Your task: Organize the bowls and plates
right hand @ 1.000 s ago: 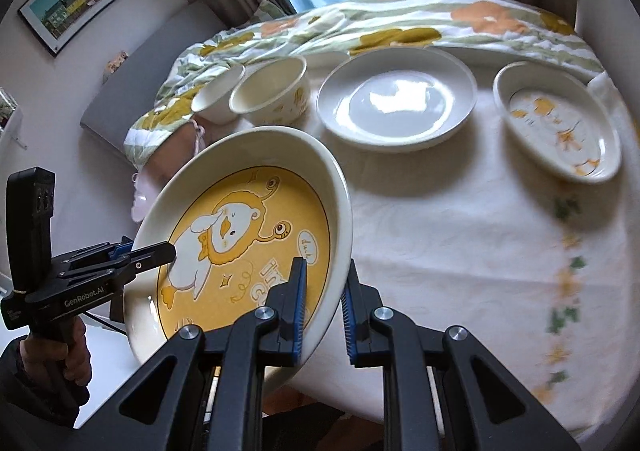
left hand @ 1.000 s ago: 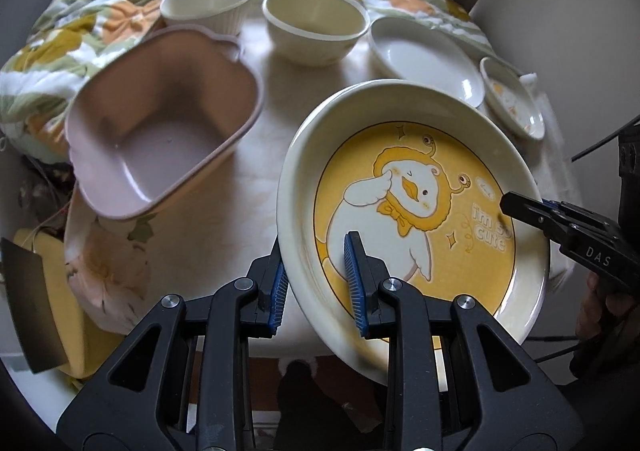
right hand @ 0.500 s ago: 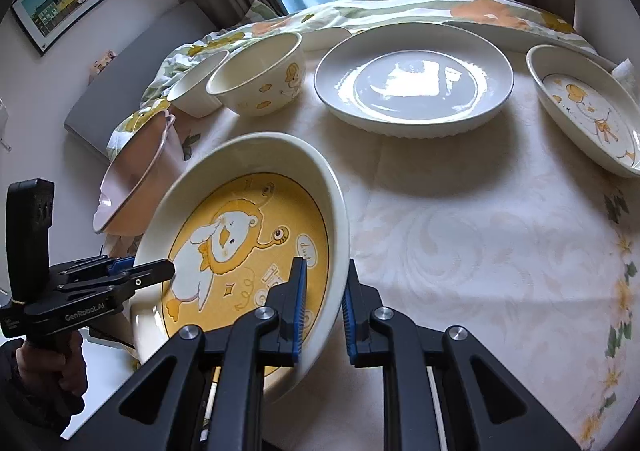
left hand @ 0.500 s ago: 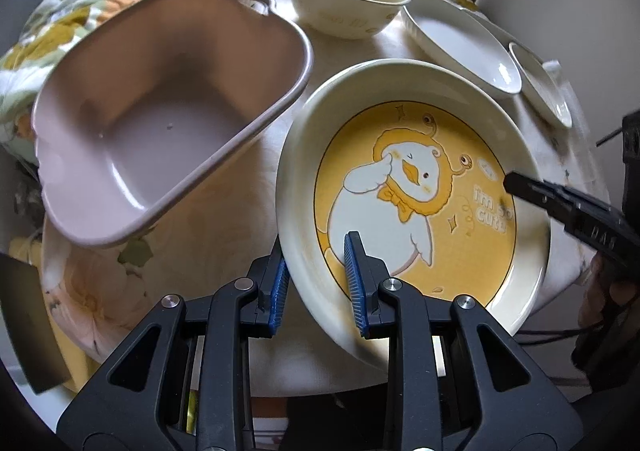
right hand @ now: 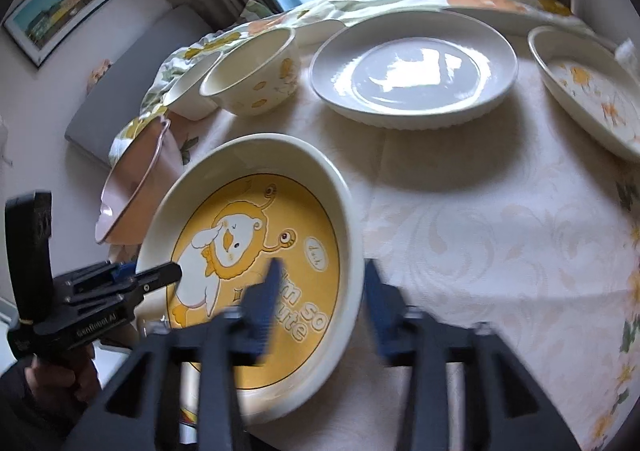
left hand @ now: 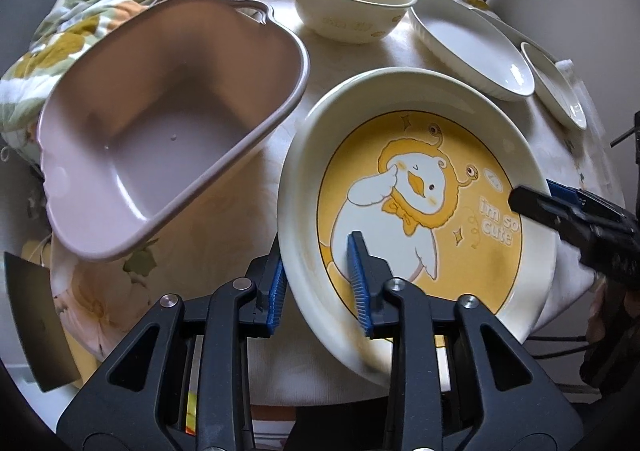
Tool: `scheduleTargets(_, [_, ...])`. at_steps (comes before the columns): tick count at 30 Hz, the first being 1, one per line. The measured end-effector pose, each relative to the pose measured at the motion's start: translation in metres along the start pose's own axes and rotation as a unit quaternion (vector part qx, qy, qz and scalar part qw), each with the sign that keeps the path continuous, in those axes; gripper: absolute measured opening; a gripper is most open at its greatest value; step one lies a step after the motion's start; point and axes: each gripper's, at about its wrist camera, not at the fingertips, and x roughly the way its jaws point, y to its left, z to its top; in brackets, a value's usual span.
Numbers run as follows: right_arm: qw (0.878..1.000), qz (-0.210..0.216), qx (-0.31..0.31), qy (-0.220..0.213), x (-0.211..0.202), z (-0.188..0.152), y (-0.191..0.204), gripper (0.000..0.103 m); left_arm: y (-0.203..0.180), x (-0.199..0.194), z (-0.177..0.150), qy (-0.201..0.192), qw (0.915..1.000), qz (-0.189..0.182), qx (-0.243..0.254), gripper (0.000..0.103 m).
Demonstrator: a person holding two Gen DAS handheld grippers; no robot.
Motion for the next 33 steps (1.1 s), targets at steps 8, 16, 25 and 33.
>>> scheduleTargets(8, [1.0,-0.004,-0.01,0.011,0.005,-0.005,0.005,0.061,-0.021,0.005,-0.004,-0.007,0.9988,0.036,0.031,0.078])
scheduleTargets(16, [1.0,-0.009,-0.017,0.012,-0.011,-0.007,0.001,0.061,-0.033,-0.012,-0.01,-0.016,0.9986,0.043,0.028,0.078])
scheduleTargets(25, [0.999,-0.025,-0.029,-0.035,-0.084,-0.001,0.001,0.079,-0.062,-0.105,-0.008,-0.092,0.9939,0.058,0.019,0.087])
scheduleTargets(33, [0.994,-0.036,-0.051,-0.087,-0.16,0.001,-0.007,0.103,-0.104,-0.154,0.003,-0.155,0.9873,0.033,0.017,0.103])
